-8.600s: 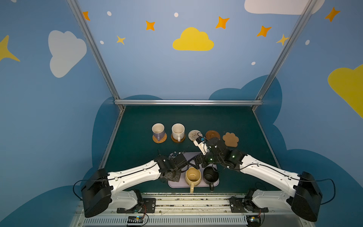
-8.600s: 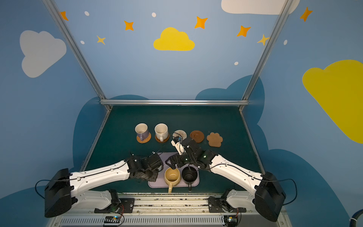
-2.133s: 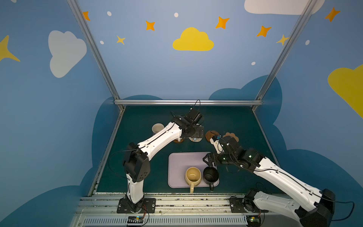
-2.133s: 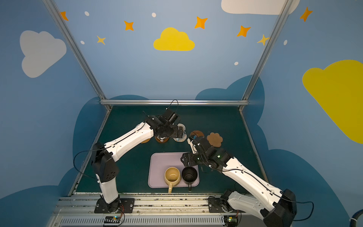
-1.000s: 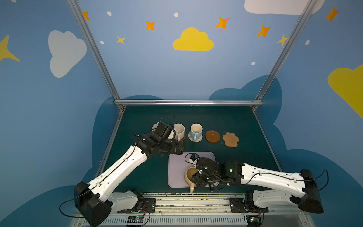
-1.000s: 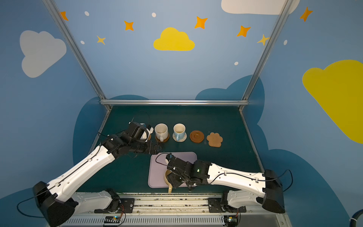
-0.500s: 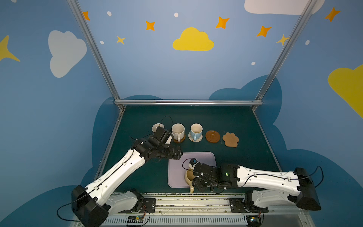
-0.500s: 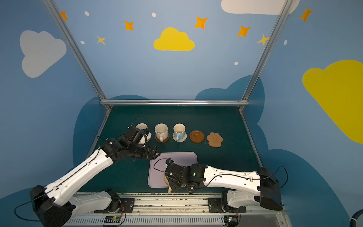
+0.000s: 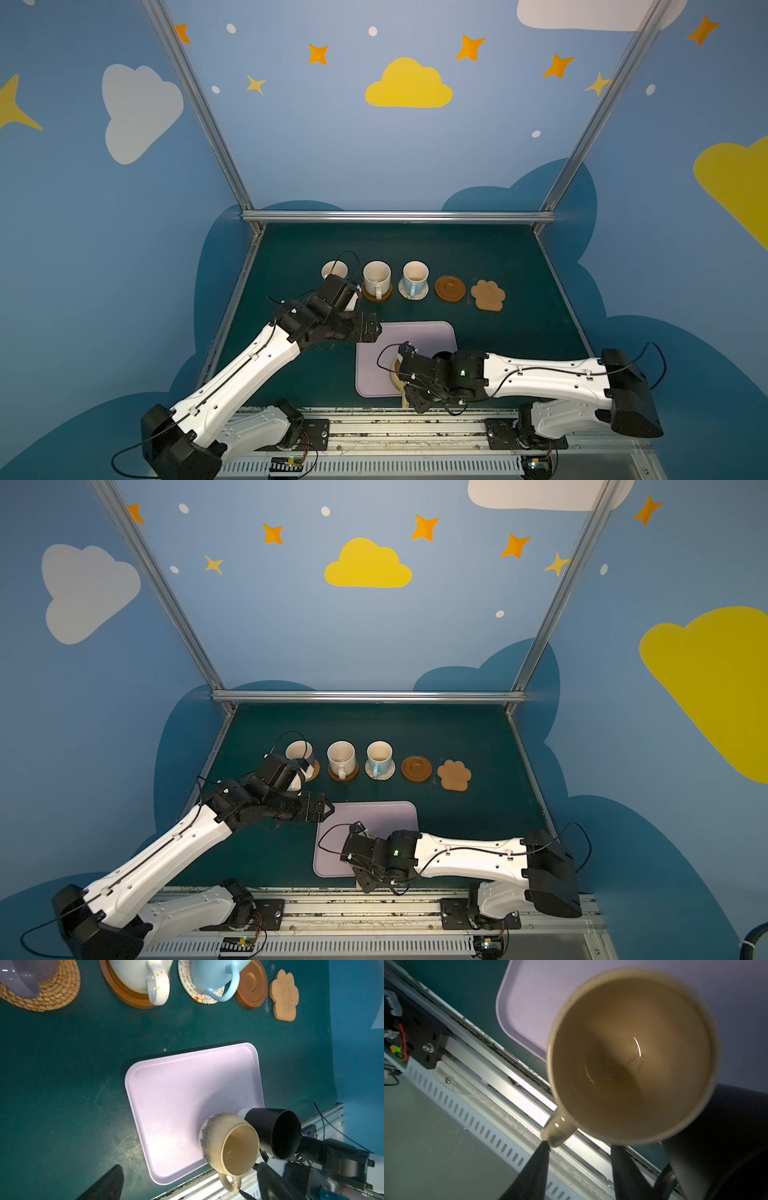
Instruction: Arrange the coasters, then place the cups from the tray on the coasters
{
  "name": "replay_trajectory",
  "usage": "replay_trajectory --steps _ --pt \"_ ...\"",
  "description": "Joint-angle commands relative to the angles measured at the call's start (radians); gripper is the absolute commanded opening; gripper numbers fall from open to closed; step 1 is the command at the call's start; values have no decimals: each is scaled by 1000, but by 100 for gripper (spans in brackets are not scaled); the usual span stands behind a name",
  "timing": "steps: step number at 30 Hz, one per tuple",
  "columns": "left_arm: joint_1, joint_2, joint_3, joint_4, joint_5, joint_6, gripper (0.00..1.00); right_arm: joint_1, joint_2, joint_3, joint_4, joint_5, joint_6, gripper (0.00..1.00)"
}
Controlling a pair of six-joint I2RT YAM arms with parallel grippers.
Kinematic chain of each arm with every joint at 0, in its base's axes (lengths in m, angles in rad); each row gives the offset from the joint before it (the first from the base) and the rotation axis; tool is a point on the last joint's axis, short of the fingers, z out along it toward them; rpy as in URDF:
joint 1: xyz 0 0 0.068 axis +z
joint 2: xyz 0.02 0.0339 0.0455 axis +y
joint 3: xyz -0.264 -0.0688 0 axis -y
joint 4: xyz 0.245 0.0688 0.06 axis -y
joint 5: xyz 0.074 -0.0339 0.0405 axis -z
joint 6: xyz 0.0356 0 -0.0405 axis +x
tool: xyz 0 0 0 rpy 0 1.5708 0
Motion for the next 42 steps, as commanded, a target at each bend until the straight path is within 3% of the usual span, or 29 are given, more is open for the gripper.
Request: replay_trajectory --steps 1,10,15,18,30,36,42 --pt "3 -18 -15 -16 -5 -17 100 6 14 37 -48 26 32 49" --pt "3 -38 -48 1 1 -31 100 5 68 83 -62 35 5 59" --pt "3 -40 -56 2 -8 -28 100 -4 75 84 -64 54 5 59" --pt "3 -39 -66 13 -1 -33 100 -13 101 103 -89 69 5 59" --pt "5 -26 -71 21 -4 -33 100 -47 104 87 -99 88 15 39" --pt "9 -47 -97 38 37 -58 100 -61 115 80 -58 89 -6 48" --pt "20 -71 -135 45 36 -76 100 -62 129 77 -28 91 -25 45"
